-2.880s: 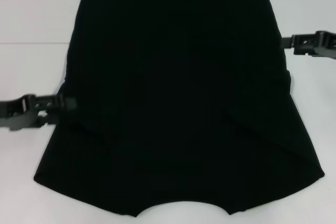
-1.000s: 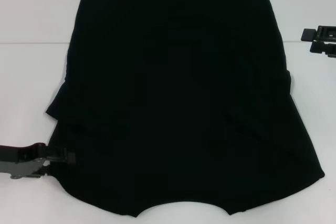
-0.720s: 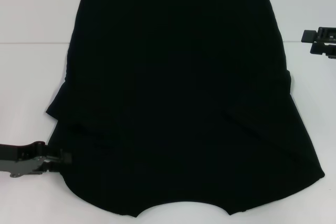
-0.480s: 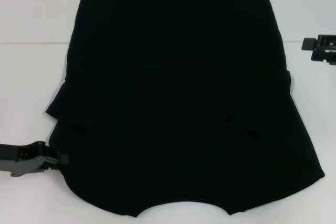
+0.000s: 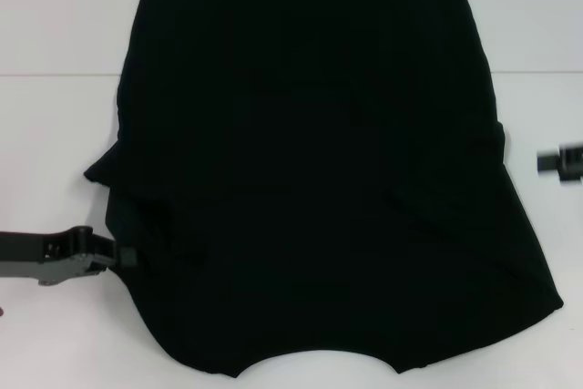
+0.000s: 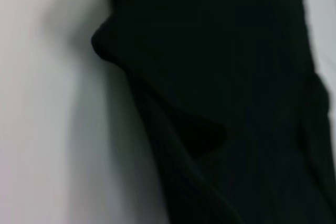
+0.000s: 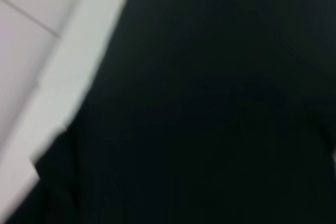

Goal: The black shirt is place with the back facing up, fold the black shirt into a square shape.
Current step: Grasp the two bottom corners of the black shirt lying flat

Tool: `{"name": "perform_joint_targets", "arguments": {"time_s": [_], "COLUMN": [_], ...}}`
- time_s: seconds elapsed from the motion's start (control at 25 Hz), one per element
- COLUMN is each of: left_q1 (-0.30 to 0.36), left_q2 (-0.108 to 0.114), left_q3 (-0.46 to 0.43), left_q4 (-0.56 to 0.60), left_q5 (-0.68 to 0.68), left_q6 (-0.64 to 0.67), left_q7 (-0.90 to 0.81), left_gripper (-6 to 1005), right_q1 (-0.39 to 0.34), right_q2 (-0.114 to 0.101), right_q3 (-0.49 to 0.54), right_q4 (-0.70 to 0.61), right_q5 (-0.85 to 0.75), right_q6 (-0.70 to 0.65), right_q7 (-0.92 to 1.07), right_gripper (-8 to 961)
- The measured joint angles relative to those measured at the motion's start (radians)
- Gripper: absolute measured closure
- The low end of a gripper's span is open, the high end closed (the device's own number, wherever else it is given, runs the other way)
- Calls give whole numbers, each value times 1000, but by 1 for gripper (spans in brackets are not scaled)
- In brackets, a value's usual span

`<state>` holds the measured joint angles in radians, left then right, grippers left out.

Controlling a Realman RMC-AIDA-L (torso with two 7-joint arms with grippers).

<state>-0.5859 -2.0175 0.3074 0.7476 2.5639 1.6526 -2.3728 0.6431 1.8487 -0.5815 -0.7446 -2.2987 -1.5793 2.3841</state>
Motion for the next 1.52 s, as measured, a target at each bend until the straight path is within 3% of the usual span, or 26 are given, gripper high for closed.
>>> {"name": "perform_joint_targets", "arguments": {"time_s": [0.28, 0.72, 1.16, 1.52], "left_q1": [-11, -20, -20, -19], "left_q2": [5, 8, 8, 8], "left_q3": [1, -1, -1, -1], "left_q4": [-1, -25, -25, -25], "left_q5": [-21, -21, -21, -21], "left_q6": [-2, -30, -36, -38], "left_q7": [-5, -9, -10, -10], "left_gripper": [944, 944, 944, 945], "right_q1": [3, 1, -4, -3], "right_q2": [25, 77, 83, 103], "right_q3": [-10, -70, -75, -77], "right_q4": [-32, -14, -13, -9], "right_q5": [-211, -307, -333, -366], "right_q6": [-70, -32, -9, 24], "right_q7": [-10, -50, -49, -49], "right_gripper": [325, 326, 329, 330]}}
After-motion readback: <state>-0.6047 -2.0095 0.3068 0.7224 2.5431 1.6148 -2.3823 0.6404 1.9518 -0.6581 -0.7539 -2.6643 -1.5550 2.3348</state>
